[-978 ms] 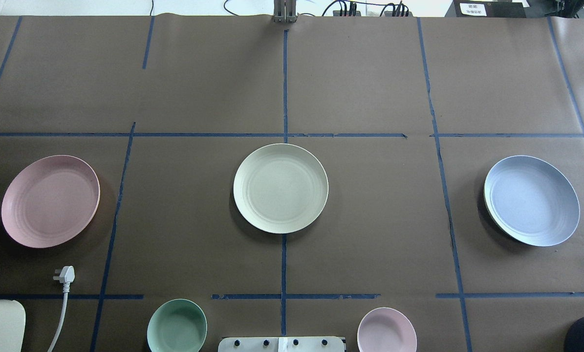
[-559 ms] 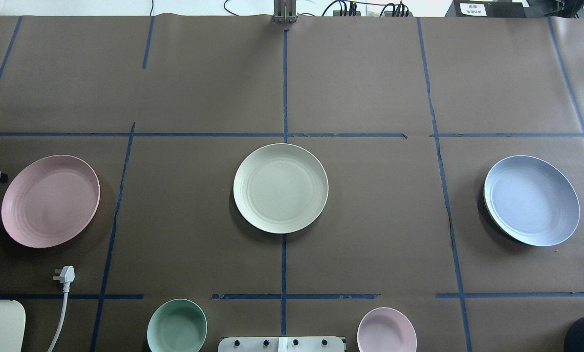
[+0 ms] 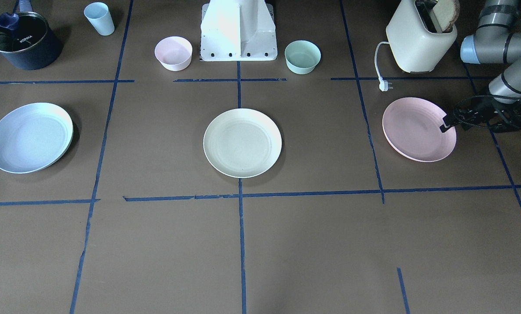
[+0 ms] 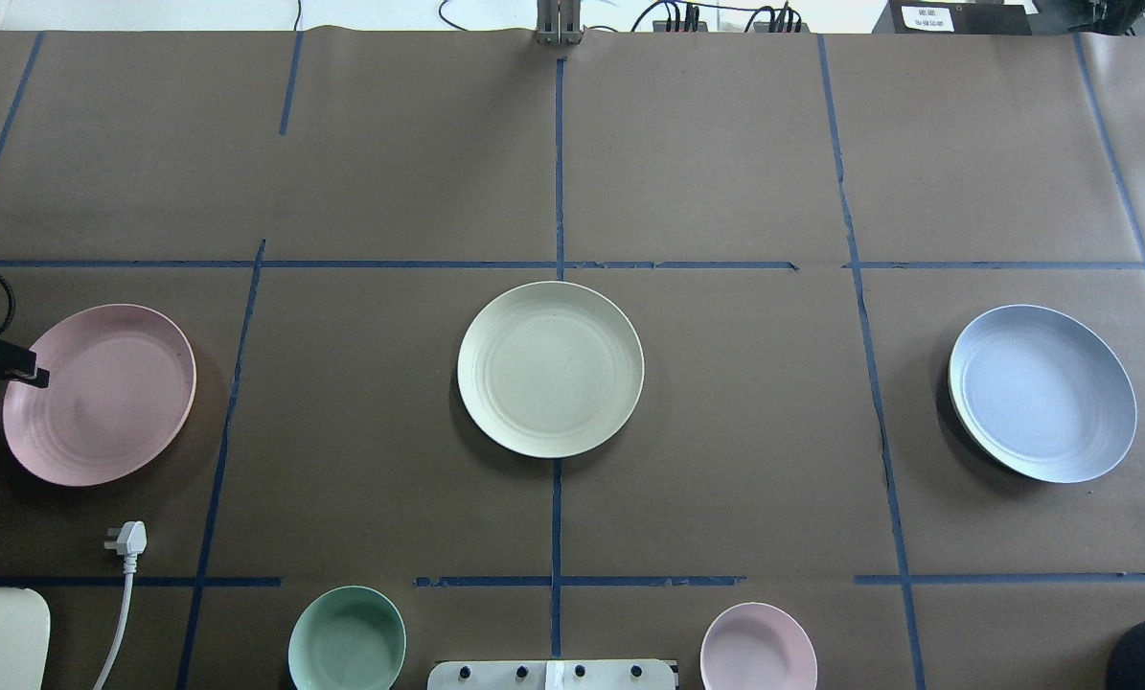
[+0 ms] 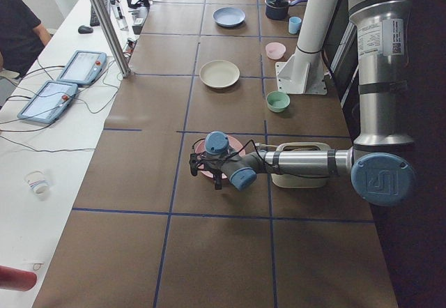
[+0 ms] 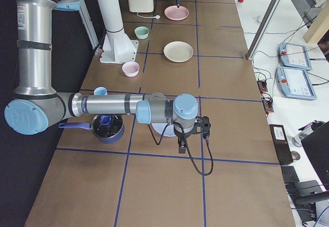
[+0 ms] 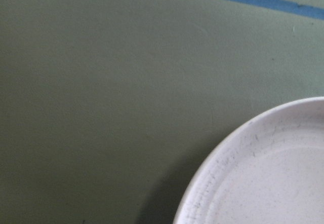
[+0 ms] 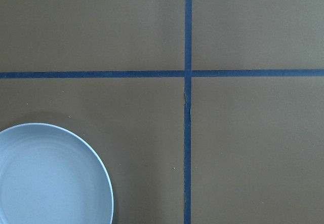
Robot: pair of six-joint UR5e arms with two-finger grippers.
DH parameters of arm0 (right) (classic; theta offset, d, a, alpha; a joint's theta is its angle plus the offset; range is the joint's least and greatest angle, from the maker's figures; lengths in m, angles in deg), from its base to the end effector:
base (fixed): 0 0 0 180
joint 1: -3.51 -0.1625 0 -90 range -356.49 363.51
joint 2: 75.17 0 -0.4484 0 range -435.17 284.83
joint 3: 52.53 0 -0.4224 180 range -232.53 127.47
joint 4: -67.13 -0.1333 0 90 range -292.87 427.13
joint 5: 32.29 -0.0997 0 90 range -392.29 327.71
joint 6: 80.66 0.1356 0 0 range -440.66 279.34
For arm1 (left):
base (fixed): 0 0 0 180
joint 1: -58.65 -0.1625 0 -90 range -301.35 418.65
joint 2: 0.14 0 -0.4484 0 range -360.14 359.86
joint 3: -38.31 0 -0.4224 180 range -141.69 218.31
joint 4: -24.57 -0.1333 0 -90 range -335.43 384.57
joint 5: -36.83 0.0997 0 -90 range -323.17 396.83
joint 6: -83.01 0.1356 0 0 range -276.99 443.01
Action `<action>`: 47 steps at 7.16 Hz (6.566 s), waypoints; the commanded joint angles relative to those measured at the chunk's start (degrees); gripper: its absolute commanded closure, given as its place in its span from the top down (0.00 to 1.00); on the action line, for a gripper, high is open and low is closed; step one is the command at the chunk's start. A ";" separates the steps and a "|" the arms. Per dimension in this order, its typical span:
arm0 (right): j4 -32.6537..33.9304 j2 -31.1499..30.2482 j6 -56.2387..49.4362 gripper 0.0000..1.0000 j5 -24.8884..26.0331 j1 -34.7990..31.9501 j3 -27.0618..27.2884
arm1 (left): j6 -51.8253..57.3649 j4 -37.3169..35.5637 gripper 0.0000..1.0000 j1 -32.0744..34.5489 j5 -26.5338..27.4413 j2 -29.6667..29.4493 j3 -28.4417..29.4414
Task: Stack three plates with pink and blue
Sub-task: 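Reach the left gripper to the rim of the pink plate and grasp it, then carry the pink plate with the left gripper onto the pale green plate, then open the left gripper and withdraw it away from the stacked plates, then grasp the rim of the light blue plate with the right gripper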
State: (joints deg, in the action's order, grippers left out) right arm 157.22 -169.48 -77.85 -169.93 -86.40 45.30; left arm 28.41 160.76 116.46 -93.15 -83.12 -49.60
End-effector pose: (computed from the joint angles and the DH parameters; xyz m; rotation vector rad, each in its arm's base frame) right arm 0.0323 -0.4929 0.6689 0.0353 -0.8324 0.0198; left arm 0.2297 -0.4515 0.6972 -0.0115 0.9138 -0.1379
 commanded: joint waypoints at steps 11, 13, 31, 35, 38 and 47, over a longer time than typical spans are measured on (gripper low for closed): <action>-0.35 0.26 0.09 1.00 -0.17 0.17 -0.10 | -17.30 -13.22 0.00 4.36 -11.00 -14.54 -7.18; -0.44 1.05 0.09 1.00 0.00 0.17 -0.19 | -31.36 -13.31 0.00 -3.18 -6.19 -23.24 -7.88; -20.75 -3.59 21.72 1.00 0.70 10.78 -1.50 | -30.61 -45.00 1.00 -17.22 7.38 -31.30 -26.92; -44.51 -7.10 37.59 1.00 6.30 22.89 -9.75 | -9.97 -54.52 1.00 -9.40 7.20 -19.28 -37.39; -47.02 -7.03 42.01 0.96 8.61 28.12 -10.56 | -2.88 -55.76 1.00 -4.99 5.97 -16.52 -38.03; -50.19 -6.86 42.10 0.00 -4.07 17.88 -9.08 | 11.96 -55.68 1.00 0.60 6.33 -11.62 -34.27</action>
State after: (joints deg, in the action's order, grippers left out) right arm 107.33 -176.87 -35.93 -168.11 -63.98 35.21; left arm 31.93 105.05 114.04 -86.74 -96.73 -85.79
